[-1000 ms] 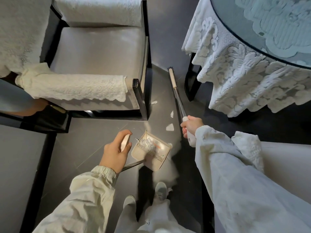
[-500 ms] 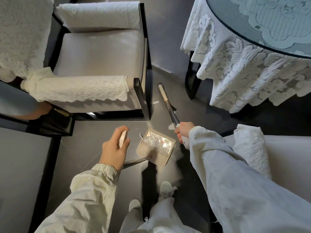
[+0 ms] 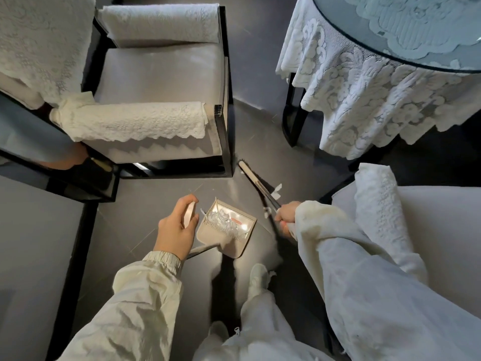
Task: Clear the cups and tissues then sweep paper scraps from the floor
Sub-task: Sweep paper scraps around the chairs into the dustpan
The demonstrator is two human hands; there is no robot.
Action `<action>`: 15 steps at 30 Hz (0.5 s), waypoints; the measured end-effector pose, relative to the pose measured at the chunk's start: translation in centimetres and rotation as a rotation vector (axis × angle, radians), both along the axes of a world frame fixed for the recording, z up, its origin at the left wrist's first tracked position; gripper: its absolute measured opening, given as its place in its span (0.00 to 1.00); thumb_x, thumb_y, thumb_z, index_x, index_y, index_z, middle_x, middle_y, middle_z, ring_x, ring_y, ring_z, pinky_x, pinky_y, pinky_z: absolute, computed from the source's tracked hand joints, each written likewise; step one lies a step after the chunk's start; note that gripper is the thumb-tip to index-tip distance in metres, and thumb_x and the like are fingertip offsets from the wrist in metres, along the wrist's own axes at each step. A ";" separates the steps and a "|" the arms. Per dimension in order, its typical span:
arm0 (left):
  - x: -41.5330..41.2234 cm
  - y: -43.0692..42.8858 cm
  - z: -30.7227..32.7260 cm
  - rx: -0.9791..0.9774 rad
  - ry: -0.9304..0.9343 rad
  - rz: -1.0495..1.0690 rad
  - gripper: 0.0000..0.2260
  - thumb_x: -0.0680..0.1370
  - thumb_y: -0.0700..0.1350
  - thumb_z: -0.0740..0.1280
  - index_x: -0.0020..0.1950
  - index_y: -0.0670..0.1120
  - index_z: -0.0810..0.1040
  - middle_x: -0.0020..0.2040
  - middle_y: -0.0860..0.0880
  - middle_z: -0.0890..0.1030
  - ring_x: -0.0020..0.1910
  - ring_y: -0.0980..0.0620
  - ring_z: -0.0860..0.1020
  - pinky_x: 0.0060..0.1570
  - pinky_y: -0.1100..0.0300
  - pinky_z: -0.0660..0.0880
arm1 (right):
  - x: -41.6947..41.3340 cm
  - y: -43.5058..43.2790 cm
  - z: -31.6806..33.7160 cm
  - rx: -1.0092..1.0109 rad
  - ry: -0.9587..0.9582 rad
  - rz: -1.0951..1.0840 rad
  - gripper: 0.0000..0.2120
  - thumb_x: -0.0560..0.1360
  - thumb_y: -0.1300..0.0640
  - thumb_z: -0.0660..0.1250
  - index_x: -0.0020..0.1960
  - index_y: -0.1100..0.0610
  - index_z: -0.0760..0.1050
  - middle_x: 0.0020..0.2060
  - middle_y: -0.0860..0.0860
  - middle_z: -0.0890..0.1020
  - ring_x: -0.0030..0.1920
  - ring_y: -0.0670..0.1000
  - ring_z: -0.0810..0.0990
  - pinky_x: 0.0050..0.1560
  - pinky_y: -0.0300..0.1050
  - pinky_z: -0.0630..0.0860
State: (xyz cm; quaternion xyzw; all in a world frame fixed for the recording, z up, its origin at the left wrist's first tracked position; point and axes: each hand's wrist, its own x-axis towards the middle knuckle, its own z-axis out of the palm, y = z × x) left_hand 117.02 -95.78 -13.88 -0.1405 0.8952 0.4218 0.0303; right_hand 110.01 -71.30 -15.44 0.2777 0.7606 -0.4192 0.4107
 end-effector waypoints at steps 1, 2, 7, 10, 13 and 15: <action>1.0 -0.2 0.1 0.001 0.008 -0.004 0.21 0.77 0.39 0.65 0.48 0.68 0.69 0.30 0.53 0.73 0.25 0.55 0.72 0.32 0.51 0.76 | 1.3 -0.2 0.7 0.008 -0.077 -0.045 0.06 0.78 0.66 0.61 0.52 0.65 0.76 0.35 0.56 0.73 0.33 0.51 0.72 0.35 0.46 0.76; 2.0 -0.5 0.1 0.003 0.016 -0.006 0.20 0.77 0.39 0.65 0.48 0.68 0.69 0.31 0.54 0.73 0.26 0.55 0.72 0.32 0.51 0.76 | 2.8 -0.3 1.3 0.038 -0.169 -0.123 0.05 0.78 0.66 0.60 0.49 0.63 0.75 0.31 0.55 0.72 0.27 0.49 0.70 0.27 0.40 0.72; 7.0 -2.1 0.0 0.011 0.045 -0.024 0.16 0.77 0.38 0.65 0.52 0.61 0.71 0.34 0.56 0.74 0.31 0.46 0.74 0.39 0.44 0.78 | 9.2 0.3 2.9 0.039 -0.162 -0.009 0.11 0.76 0.66 0.62 0.57 0.65 0.74 0.29 0.55 0.72 0.24 0.48 0.69 0.27 0.39 0.69; 9.3 -2.6 0.2 0.013 0.045 -0.033 0.17 0.77 0.37 0.65 0.52 0.61 0.70 0.32 0.55 0.73 0.29 0.50 0.73 0.37 0.45 0.78 | 11.7 1.1 3.7 0.019 -0.139 -0.050 0.09 0.75 0.66 0.63 0.55 0.64 0.75 0.30 0.56 0.72 0.26 0.49 0.68 0.31 0.39 0.68; 10.6 -2.8 0.4 0.000 0.025 -0.048 0.18 0.77 0.38 0.65 0.51 0.63 0.70 0.31 0.52 0.73 0.26 0.50 0.72 0.34 0.46 0.78 | 13.7 1.6 3.4 -0.011 -0.105 -0.121 0.11 0.75 0.66 0.63 0.56 0.59 0.74 0.31 0.56 0.72 0.26 0.49 0.69 0.30 0.39 0.68; 11.3 -2.9 0.4 -0.013 -0.011 -0.055 0.19 0.78 0.39 0.65 0.49 0.67 0.69 0.30 0.49 0.73 0.27 0.47 0.73 0.33 0.47 0.79 | 14.3 1.8 2.9 -0.010 -0.068 -0.188 0.14 0.76 0.67 0.62 0.59 0.56 0.73 0.32 0.56 0.72 0.25 0.49 0.68 0.26 0.38 0.68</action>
